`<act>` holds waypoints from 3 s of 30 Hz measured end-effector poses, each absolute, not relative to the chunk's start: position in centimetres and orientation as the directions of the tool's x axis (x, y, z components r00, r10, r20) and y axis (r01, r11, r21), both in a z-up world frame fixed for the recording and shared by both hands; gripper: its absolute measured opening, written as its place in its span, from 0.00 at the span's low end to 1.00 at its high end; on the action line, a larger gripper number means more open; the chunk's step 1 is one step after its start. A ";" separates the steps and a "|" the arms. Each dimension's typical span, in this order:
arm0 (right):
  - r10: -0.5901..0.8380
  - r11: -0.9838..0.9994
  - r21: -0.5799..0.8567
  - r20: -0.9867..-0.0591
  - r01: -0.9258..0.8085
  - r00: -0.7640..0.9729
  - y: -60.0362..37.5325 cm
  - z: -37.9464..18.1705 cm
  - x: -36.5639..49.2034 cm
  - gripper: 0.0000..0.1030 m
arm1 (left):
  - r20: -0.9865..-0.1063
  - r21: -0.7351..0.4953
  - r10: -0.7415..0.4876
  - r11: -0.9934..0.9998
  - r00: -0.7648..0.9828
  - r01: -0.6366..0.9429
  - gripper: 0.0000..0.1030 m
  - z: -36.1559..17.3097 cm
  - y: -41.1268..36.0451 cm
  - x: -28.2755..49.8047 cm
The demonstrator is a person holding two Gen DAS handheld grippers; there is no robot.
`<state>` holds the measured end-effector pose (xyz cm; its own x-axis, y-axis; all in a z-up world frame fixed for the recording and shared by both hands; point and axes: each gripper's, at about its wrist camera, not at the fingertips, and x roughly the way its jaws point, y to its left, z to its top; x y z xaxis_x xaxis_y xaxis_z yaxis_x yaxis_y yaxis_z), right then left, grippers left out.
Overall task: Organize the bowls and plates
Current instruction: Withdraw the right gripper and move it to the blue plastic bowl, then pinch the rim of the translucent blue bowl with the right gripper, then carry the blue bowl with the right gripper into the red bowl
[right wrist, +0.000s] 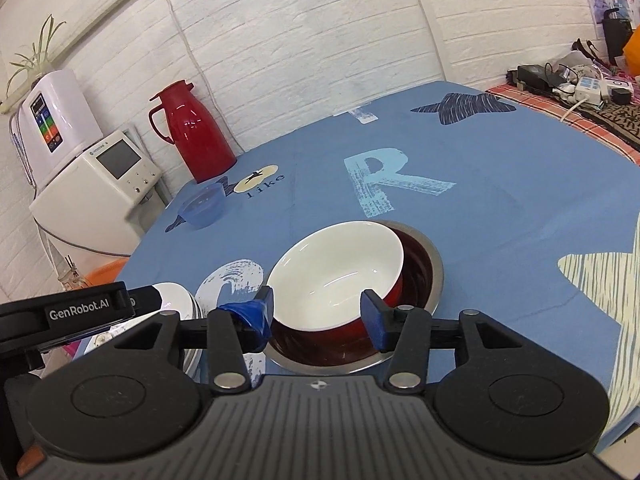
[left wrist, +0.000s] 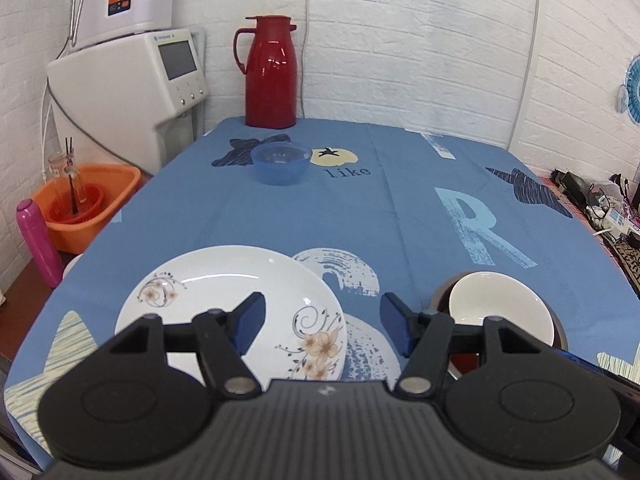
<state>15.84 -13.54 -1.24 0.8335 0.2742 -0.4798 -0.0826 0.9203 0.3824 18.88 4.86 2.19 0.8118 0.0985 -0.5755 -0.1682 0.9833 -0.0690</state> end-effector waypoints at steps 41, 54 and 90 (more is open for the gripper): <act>0.427 0.901 0.276 -0.703 -0.335 0.569 2.0 4.5 46.6 0.34 | -0.721 -0.182 0.003 0.964 0.693 -0.194 0.63 4.9 26.1 44.7; 0.345 0.916 0.175 -0.802 -0.362 0.487 9.4 -1.4 55.4 0.34 | -0.794 -0.095 0.046 0.975 0.606 -0.199 0.62 -0.6 24.8 53.3; 0.284 0.949 0.163 -0.812 -0.268 0.510 -11.0 4.0 31.7 0.21 | -0.765 -0.192 -0.272 0.961 0.584 0.197 0.00 5.6 1.8 32.3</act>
